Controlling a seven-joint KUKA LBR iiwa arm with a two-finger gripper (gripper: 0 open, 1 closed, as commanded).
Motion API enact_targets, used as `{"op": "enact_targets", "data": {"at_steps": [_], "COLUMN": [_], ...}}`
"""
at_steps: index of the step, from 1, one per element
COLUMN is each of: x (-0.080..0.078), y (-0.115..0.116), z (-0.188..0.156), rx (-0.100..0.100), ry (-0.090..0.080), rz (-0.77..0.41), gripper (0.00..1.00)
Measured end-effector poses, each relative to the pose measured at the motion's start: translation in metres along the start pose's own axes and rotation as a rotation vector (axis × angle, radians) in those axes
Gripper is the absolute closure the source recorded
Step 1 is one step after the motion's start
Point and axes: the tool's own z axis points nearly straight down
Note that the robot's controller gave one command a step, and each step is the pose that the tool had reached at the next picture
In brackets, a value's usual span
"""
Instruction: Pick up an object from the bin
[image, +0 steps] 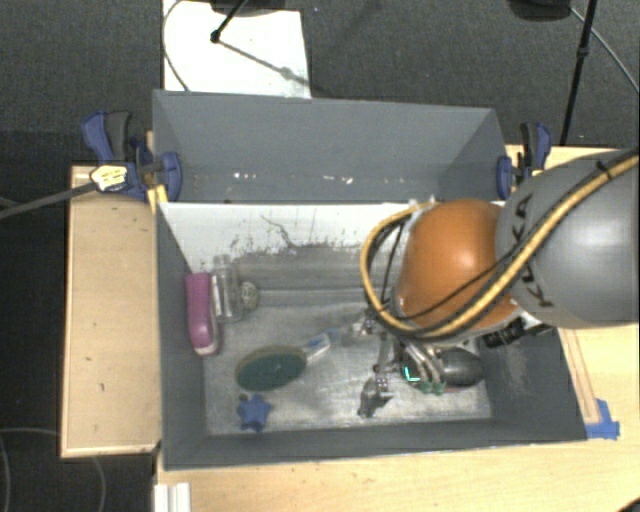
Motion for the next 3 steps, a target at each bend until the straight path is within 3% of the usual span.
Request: {"op": "enact_targets", "data": {"at_steps": [1, 2, 3], "x": [-0.044, -0.043, -0.045], "y": [0.023, 0.023, 0.013], "z": [0.078, 0.075, -0.121], "rx": [-0.002, -0.003, 0.002], "ry": [-0.021, -0.019, -0.016], "rz": [-0.055, -0.05, -0.322], "gripper": [0.0, 1.0, 1.0]}}
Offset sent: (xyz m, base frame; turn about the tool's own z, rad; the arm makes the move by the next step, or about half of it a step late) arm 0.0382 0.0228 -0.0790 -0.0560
